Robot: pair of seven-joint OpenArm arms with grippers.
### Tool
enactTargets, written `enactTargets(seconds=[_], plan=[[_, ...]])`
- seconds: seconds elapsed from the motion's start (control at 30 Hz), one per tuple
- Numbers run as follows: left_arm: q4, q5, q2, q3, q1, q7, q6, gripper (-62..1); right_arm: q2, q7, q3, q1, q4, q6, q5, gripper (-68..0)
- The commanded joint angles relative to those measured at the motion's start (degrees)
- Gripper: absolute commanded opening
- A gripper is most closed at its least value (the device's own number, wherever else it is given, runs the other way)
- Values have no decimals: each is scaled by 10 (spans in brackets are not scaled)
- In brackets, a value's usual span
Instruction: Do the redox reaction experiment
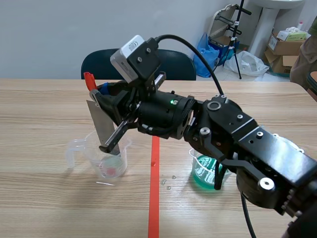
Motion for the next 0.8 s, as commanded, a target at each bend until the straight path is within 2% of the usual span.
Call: enactTargets(seconds=[0.0, 0.23, 0.4, 0.6, 0.7, 0.77], plan=[[7, -4, 4, 0, 1, -10, -3, 14, -8, 22, 1, 12, 2, 0, -4, -662], [7, -4, 4, 0, 1, -10, -3, 14, -20, 64, 1, 12, -36, 0, -56, -662], [7, -4, 4, 0, 1, -10, -3, 14, -20, 82, 1, 15, -54, 0, -59, -662], [7, -4, 4, 0, 1, -10, -3, 14, -22, 100, 1, 22, -69, -1, -89, -662], [7, -4, 4, 0, 1, -10, -3, 14, -24, 109, 1, 25, -77, -7, -112, -662], [7, -4, 4, 0, 1, -10, -3, 14, -25, 120, 1, 28, -83, -21, -123, -662]])
